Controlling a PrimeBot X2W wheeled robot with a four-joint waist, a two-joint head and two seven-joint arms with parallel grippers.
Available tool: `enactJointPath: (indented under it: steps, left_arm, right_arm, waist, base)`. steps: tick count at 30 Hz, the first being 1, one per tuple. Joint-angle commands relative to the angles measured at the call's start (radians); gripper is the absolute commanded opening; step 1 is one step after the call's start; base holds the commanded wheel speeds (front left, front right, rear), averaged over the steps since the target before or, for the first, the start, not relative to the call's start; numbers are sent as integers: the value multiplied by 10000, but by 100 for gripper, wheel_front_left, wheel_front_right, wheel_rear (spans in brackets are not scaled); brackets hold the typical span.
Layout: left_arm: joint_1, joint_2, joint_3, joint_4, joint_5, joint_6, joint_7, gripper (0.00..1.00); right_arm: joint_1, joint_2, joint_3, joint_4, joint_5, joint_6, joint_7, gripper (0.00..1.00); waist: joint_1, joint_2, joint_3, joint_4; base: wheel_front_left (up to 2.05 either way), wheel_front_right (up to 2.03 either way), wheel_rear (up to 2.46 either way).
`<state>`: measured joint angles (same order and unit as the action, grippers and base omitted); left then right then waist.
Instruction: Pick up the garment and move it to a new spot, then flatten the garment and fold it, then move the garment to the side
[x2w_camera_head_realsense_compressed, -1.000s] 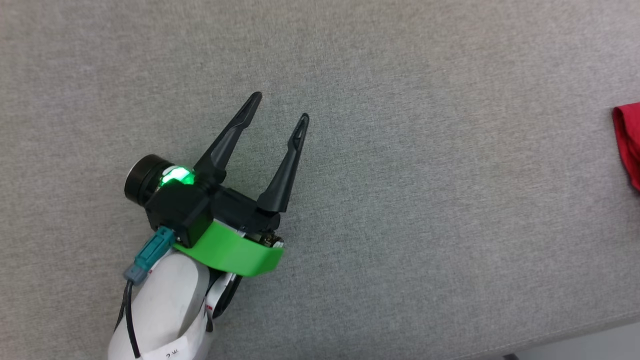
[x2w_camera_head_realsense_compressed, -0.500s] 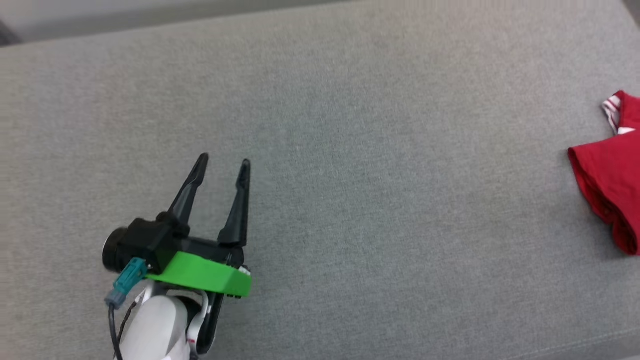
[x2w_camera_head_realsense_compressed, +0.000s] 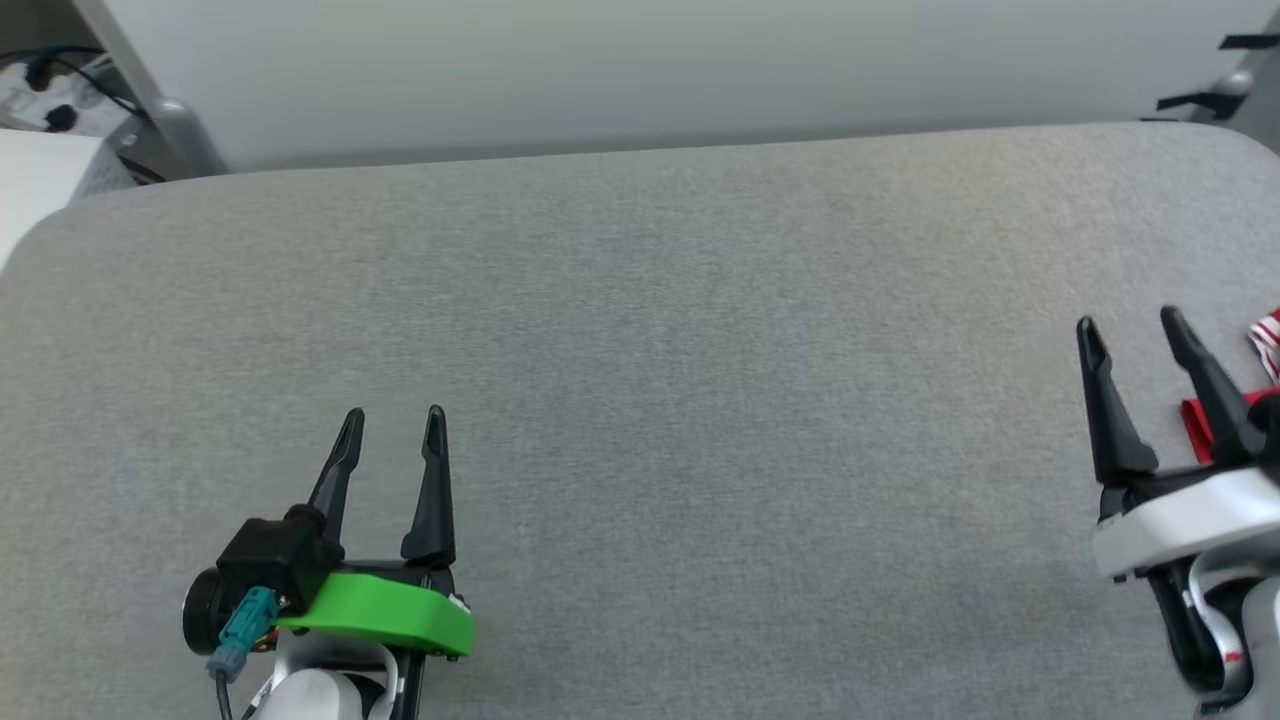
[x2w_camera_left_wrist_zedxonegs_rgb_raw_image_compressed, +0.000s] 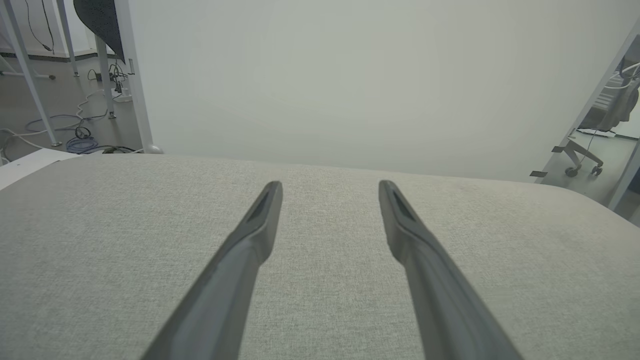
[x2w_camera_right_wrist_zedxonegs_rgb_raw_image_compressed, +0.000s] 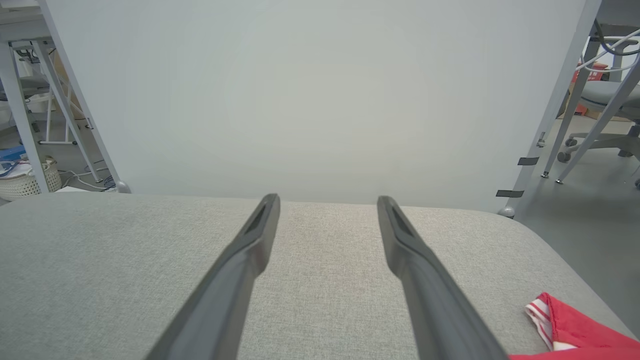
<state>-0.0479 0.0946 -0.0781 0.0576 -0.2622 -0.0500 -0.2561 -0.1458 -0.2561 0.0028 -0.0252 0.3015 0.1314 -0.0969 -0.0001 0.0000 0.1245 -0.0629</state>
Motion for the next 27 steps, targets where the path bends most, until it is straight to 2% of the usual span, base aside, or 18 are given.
enactJointPath:
  steps: [1,11,27]
  left_arm:
    - [140,-70,89,13,177,-68,-56,100]
    - [271,-310,551,18,725,-299,-56,100]
    - [253,-439,734,117,971,-646,-57,100]
  right_arm:
    - [262,100,-15,49,-137,-7,-208,100]
    - [1143,1408,86,729,-418,-7,-1258,100]
    - [1012,1867,115,1203,-1018,-7,-1615,100]
  waist:
    - [1,0,-414,499]
    - [1,0,-425,756]
    - [1,0,-376,589]
  base:
    - [0,0,0]
    - [0,0,0]
    - [0,0,0]
